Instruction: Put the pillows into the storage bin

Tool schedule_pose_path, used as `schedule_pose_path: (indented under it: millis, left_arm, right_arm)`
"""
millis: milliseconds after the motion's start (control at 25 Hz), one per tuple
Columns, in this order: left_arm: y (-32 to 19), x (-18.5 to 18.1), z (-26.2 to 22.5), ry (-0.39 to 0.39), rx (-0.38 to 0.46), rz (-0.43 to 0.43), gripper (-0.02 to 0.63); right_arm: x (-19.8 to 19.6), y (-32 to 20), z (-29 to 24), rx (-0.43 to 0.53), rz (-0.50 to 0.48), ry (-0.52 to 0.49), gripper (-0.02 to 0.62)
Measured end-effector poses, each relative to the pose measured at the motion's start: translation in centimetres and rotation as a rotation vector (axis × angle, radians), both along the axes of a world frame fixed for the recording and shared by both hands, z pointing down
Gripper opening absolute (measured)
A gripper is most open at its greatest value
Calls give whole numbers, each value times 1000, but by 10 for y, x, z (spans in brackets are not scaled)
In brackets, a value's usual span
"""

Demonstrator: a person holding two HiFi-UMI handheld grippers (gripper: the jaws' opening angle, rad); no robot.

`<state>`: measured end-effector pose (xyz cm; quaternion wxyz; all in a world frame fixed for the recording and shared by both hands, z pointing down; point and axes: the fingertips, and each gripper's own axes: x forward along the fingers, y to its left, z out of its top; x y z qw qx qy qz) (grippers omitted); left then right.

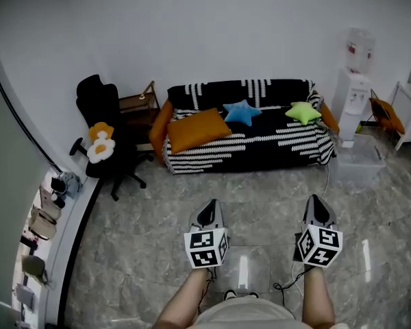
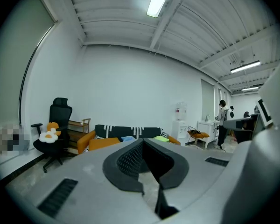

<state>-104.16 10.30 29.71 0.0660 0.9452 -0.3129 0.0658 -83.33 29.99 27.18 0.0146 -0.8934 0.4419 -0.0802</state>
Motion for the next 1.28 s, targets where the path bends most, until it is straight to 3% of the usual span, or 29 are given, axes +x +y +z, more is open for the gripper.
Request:
schedule_pose_path:
  millis: [240, 840, 1000, 1280]
  left_arm:
    - [-6, -4, -1, 18, -10, 4, 7]
    - [-54, -23, 0, 38, -49, 55, 237]
    - [-72, -32, 9, 23, -45, 35, 244]
    - [-95, -38, 29, 24, -117, 2, 244]
  right_arm:
    - [-1, 0, 4, -9, 14, -6, 2]
    - [-11, -30, 5, -23, 61, -15, 2]
    - [-15, -36, 10, -33, 78, -14, 2]
    - [-13, -47, 34, -74, 87, -69, 2]
